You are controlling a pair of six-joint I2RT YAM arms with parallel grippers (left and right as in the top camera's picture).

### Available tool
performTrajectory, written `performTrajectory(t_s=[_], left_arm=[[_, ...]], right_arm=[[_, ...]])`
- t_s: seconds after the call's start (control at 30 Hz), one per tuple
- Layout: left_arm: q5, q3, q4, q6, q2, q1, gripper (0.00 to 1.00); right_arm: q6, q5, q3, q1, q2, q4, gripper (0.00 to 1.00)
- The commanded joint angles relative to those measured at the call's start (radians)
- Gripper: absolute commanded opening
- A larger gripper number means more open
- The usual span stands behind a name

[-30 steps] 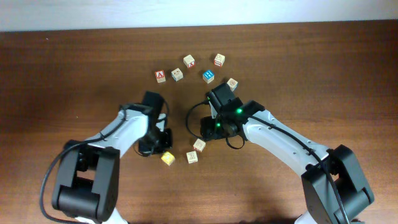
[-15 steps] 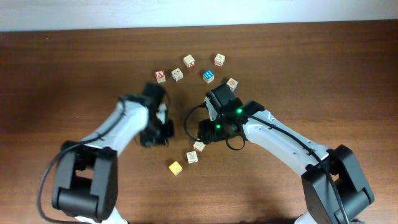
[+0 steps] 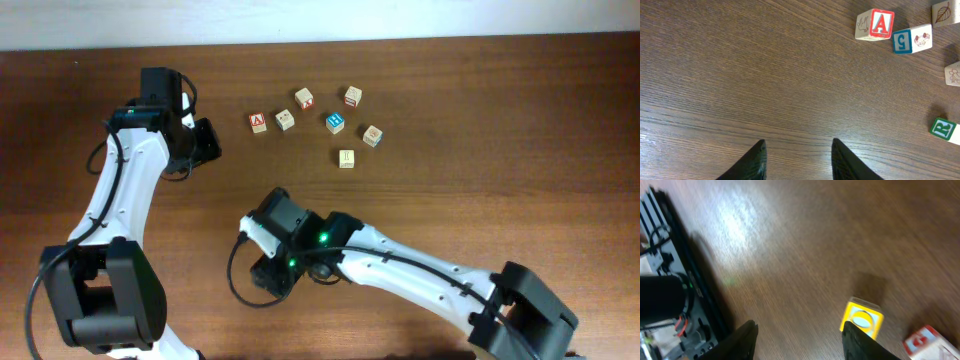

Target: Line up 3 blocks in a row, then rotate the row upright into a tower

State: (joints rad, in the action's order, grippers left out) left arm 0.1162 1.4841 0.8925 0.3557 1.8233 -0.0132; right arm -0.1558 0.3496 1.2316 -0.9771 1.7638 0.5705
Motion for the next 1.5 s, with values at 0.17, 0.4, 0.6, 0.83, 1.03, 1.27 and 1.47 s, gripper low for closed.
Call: performTrajectory(t_s=[0.17,0.4,0.6,0.83,1.03,1.27,1.47], left_arm=[[-0.021,0.011,-0.007,-0.01,-0.006,-0.003,0.43],[-0.035,0.009,0.002,-0.01,-0.006,-0.003,0.44],[-0.035,0.009,0.0,-0.01,-0.006,-0.003,0.45],[-0.035,0.009,-0.001,-0.01,-0.006,-0.003,0.45],[-0.035,0.009,-0.001,-0.01,-0.006,-0.003,0.45],[-0.035,0.009,0.006,-0.01,-0.006,-0.003,0.45],[-0.035,0.009,0.009,-0.01,-0.006,-0.003,0.45]], right_arm=[[0.026,-0.019,0.124,-0.024,0.181,0.117,0.55],[-0.093,-0.087,0.142,0.039,0.223,0.167,0.55],[-0.107,-0.132,0.142,0.076,0.223,0.167,0.55],[-0.135,-0.153,0.142,0.153,0.223,0.167,0.55],[-0.134,-0.163,0.142,0.207,0.223,0.166,0.55],[-0.248,-0.204,0.142,0.242,0.223,0.186,0.54],[-0.308,-0.204,0.142,0.272,0.223,0.239,0.54]])
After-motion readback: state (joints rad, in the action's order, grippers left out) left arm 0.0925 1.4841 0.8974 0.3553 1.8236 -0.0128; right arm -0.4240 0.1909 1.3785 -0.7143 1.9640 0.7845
